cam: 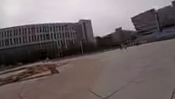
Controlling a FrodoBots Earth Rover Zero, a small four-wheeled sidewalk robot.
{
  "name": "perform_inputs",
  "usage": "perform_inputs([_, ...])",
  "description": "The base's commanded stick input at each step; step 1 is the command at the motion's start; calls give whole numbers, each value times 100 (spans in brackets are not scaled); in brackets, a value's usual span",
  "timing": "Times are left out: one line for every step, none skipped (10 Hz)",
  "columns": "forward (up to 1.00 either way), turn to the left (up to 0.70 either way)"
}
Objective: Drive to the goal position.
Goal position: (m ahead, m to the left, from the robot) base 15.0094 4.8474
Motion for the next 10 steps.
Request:
perform_inputs([70,0])
perform_inputs([70,0])
perform_inputs([70,0])
perform_inputs([70,0])
perform_inputs([70,0])
perform_inputs([70,0])
perform_inputs([70,0])
perform_inputs([70,0])
perform_inputs([70,0])
perform_inputs([70,0])
